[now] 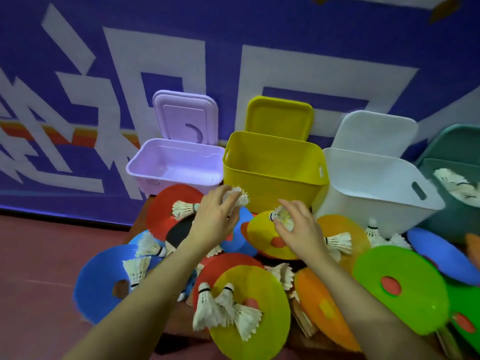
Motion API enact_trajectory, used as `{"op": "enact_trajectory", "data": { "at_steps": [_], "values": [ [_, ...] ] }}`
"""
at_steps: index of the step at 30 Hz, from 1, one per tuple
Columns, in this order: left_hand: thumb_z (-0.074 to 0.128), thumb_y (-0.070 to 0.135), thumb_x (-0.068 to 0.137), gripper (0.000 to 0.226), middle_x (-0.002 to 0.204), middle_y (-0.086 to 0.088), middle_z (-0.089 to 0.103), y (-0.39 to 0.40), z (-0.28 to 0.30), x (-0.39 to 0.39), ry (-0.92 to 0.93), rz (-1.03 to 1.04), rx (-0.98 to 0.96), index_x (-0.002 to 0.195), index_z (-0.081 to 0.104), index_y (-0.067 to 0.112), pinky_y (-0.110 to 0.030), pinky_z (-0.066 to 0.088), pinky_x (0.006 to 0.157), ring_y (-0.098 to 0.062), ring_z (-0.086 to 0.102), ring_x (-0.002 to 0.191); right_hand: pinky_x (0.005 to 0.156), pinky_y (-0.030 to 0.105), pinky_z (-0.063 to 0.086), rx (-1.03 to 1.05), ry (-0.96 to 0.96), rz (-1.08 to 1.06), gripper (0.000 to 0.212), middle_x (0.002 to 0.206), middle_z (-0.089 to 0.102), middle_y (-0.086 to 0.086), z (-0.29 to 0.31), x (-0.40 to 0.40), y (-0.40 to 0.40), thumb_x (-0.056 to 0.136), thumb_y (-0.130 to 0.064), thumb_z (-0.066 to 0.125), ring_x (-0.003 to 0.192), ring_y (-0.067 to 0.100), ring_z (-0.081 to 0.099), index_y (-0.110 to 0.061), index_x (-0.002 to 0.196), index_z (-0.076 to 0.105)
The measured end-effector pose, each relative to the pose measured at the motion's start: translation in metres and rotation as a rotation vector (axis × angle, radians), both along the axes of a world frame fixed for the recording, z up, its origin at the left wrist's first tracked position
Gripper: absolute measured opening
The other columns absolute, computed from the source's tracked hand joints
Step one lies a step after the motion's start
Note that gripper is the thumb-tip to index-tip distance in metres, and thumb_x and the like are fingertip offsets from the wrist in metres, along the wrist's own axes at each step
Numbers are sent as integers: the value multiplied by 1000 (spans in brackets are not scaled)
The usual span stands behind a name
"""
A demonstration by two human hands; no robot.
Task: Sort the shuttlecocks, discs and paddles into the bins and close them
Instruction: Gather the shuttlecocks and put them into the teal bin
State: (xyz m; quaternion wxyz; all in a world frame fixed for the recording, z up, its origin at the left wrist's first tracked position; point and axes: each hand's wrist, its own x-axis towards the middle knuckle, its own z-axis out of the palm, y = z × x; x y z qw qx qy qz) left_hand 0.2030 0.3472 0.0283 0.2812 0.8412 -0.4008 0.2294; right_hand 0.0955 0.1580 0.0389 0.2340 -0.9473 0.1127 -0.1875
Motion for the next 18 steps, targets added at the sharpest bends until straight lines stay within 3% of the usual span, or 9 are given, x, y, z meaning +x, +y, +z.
{"op": "enact_trajectory", "data": {
  "at_steps": [8,13,18],
  "values": [
    [48,27,83,35,112,-19,60,-144,37,-72,-103,-149,-15,116,51,14,-39,51,68,-36,59,90,94,40,42,8,-101,-162,48,122,53,3,28,-89,-121,85,-27,63,113,24,52,-19,130,52],
    [48,25,82,37,114,-18,58,-233,61,-107,-96,-249,-8,116,55,12,-38,51,73,-36,59,92,93,42,43,42,-173,-298,47,125,50,5,46,-128,-187,86,-24,62,114,27,50,-19,131,50],
    [43,28,86,38,117,-15,60,-318,80,-121,-109,-374,-7,114,62,10,-40,51,77,-34,59,96,96,36,40,92,-233,-352,46,128,45,5,58,-141,-258,88,-22,60,120,23,45,-16,132,48]
  ]
}}
